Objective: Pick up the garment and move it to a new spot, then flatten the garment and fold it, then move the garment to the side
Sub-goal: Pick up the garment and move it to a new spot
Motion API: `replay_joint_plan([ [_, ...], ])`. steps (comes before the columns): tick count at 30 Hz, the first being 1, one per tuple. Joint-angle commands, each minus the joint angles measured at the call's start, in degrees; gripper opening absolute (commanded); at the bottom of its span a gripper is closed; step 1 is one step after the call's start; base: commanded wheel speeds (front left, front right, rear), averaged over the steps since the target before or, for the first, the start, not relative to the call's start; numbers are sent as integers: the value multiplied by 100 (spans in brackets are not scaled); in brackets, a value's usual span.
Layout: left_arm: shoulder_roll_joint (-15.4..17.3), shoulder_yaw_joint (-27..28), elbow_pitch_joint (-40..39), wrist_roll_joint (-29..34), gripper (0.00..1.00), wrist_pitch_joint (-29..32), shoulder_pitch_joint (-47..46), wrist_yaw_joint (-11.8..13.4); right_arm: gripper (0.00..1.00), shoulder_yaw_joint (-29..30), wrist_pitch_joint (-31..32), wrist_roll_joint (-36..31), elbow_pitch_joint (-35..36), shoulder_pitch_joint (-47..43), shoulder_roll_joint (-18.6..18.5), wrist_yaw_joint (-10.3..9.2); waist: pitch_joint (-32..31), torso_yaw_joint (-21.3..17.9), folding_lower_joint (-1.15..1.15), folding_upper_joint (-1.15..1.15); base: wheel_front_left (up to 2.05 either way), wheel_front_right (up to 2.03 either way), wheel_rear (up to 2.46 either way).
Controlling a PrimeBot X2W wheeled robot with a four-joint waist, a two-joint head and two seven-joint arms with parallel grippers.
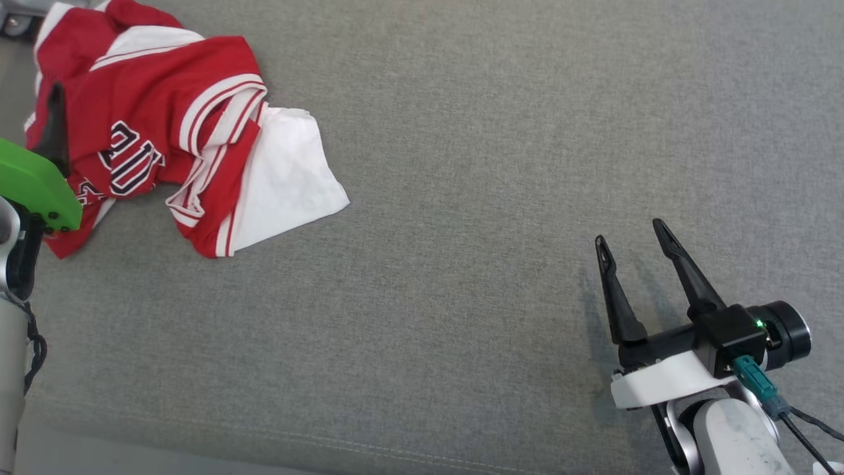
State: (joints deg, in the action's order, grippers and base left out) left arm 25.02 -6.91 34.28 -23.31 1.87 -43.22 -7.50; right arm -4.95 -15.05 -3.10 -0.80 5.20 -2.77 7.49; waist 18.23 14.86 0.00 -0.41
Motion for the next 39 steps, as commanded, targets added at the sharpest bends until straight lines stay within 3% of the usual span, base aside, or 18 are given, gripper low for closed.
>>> replay_joint_plan([
  [1, 157, -189, 258, -227, 100, 145, -211, 10, 100, 29, -16, -58, 75, 117, -20, 0, 636, -496, 0, 41, 0, 0, 0],
  [11, 520, -960, 1291, -1178, 100, 558, -660, 9, 100, 132, -16, -176, 267, 240, -19, 0, 1175, -623, 0, 41, 0, 0, 0],
  [20, 548, -1291, 1706, -1684, 100, 551, -742, 9, 100, 120, -16, -177, 279, 269, -20, 0, 1268, -620, 0, 41, 0, 0, 0],
  [21, 554, -1338, 1739, -1727, 50, 521, -759, 9, 100, 115, -16, -172, 269, 284, -20, 0, 1268, -621, 0, 41, 0, 0, 0],
  [23, 586, -1425, 1771, -1786, 0, 394, -800, 9, 100, 106, -16, -158, 251, 312, -20, 0, 1252, -620, 0, 41, 0, 0, 0],
  [39, 1094, -2053, 1681, -1917, 0, -204, -1140, 10, 100, -86, -16, 234, -15, 278, -19, 0, 467, -745, 0, 41, 0, 0, 0],
])
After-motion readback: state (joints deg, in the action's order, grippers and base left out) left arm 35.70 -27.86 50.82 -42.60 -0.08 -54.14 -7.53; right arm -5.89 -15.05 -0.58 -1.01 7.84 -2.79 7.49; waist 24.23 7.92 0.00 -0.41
